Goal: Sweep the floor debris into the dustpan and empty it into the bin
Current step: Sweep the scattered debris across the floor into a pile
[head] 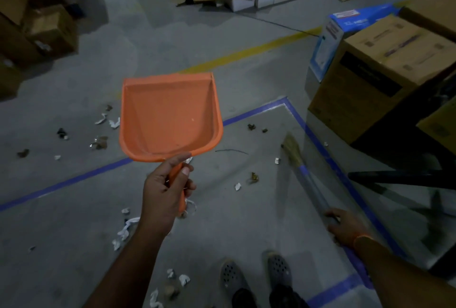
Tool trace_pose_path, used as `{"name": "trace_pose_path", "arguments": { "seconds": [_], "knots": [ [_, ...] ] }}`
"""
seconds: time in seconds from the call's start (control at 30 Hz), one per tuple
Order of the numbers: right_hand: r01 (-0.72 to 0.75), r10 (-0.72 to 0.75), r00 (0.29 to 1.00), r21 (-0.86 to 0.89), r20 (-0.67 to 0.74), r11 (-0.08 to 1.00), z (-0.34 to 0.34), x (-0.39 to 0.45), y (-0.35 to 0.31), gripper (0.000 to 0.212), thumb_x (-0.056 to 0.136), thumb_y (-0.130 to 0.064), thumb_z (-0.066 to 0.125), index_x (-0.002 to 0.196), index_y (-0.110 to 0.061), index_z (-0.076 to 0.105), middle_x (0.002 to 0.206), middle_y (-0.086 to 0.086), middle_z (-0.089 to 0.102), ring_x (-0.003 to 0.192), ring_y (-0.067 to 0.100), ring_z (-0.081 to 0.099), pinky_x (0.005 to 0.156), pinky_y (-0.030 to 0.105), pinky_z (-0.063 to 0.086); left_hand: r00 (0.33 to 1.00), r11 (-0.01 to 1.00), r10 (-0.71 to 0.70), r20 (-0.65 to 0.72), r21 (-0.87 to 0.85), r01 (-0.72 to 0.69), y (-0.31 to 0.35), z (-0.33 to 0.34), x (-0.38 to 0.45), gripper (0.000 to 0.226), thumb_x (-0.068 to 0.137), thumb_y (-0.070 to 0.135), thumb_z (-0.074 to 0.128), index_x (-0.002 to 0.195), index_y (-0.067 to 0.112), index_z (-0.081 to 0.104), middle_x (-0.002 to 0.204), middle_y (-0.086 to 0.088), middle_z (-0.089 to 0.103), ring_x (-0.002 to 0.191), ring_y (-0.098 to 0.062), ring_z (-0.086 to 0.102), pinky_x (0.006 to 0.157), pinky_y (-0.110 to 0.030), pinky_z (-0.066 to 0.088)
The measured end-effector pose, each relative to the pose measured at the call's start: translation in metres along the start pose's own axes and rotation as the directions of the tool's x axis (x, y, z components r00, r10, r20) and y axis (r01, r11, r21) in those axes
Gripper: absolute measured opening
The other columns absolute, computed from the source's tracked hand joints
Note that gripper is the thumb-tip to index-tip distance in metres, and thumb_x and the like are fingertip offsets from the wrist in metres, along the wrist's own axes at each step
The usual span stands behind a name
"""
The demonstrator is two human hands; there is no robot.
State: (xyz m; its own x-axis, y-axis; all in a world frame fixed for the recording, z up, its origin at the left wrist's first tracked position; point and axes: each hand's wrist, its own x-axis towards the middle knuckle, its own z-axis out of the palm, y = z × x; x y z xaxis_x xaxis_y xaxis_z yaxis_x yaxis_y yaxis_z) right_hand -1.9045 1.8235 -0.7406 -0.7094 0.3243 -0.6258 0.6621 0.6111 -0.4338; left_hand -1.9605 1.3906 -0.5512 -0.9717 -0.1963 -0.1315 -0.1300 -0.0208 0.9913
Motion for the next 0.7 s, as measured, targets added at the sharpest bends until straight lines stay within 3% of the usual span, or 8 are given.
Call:
{"name": "trace_pose_path", "arguments": {
  "seconds": [0.17, 0.37, 0.43, 0.57, 0.7],
  "knots": [
    [-0.040, 0.044, 0.990, -0.032, 0.135, 0.999, 0.012, -0.017, 0.007, 0.034, 0.082, 0.005, 0.062, 0.106, -0.018, 0.068, 0.104, 0.010, 0.063, 0.056, 0.021, 0.061, 0.038, 0.023, 0.047, 0.998, 1.000, -0.025, -0.051, -0.004, 0.025, -0.005, 0.002, -0.004, 0.031, 0.101, 0.001, 0.057, 0.121, 0.020, 0.070, 0.094, -0.004, 0.069, 0.063, -0.016, 0.060, 0.055, -0.027, 0.051],
    [-0.005, 0.018, 0.956, -0.044, 0.292, 0.999, 0.062, -0.041, -0.006, 0.032, 0.080, 0.004, 0.060, 0.099, -0.021, 0.069, 0.078, 0.009, 0.064, 0.043, 0.018, 0.056, 0.043, 0.025, 0.047, 0.995, 0.999, -0.025, -0.093, -0.022, 0.023, -0.003, 0.009, -0.004, 0.029, 0.100, 0.000, 0.056, 0.123, 0.015, 0.068, 0.094, -0.004, 0.069, 0.062, -0.014, 0.061, 0.054, -0.024, 0.051],
    [0.062, -0.048, 0.948, -0.035, 0.316, 0.997, 0.079, -0.042, -0.018, 0.032, 0.079, 0.000, 0.062, 0.094, -0.027, 0.068, 0.082, 0.004, 0.064, 0.052, 0.015, 0.057, 0.053, 0.025, 0.050, 0.994, 1.000, -0.016, -0.105, -0.019, 0.014, -0.003, 0.009, -0.008, 0.029, 0.101, 0.000, 0.056, 0.125, 0.012, 0.067, 0.095, -0.005, 0.069, 0.062, -0.014, 0.061, 0.053, -0.024, 0.050],
    [0.255, -0.216, 0.901, -0.055, 0.375, 0.965, 0.107, -0.041, -0.045, 0.031, 0.077, -0.009, 0.070, 0.098, -0.032, 0.066, 0.101, -0.003, 0.061, 0.088, 0.015, 0.061, 0.077, 0.018, 0.047, 0.991, 1.000, -0.013, -0.135, -0.025, 0.010, -0.002, 0.004, -0.019, 0.029, 0.100, -0.004, 0.054, 0.125, 0.007, 0.065, 0.095, -0.009, 0.067, 0.059, -0.014, 0.058, 0.051, -0.023, 0.047],
    [0.334, -0.291, 0.860, -0.032, 0.420, 0.942, 0.118, -0.037, -0.069, 0.035, 0.076, -0.011, 0.071, 0.102, -0.034, 0.068, 0.104, -0.006, 0.061, 0.092, 0.014, 0.063, 0.077, 0.017, 0.048, 0.986, 1.000, 0.000, -0.168, 0.010, 0.001, -0.003, -0.010, -0.028, 0.029, 0.102, -0.001, 0.054, 0.124, 0.012, 0.067, 0.103, -0.017, 0.069, 0.061, -0.016, 0.060, 0.052, -0.025, 0.049]
  ]
}}
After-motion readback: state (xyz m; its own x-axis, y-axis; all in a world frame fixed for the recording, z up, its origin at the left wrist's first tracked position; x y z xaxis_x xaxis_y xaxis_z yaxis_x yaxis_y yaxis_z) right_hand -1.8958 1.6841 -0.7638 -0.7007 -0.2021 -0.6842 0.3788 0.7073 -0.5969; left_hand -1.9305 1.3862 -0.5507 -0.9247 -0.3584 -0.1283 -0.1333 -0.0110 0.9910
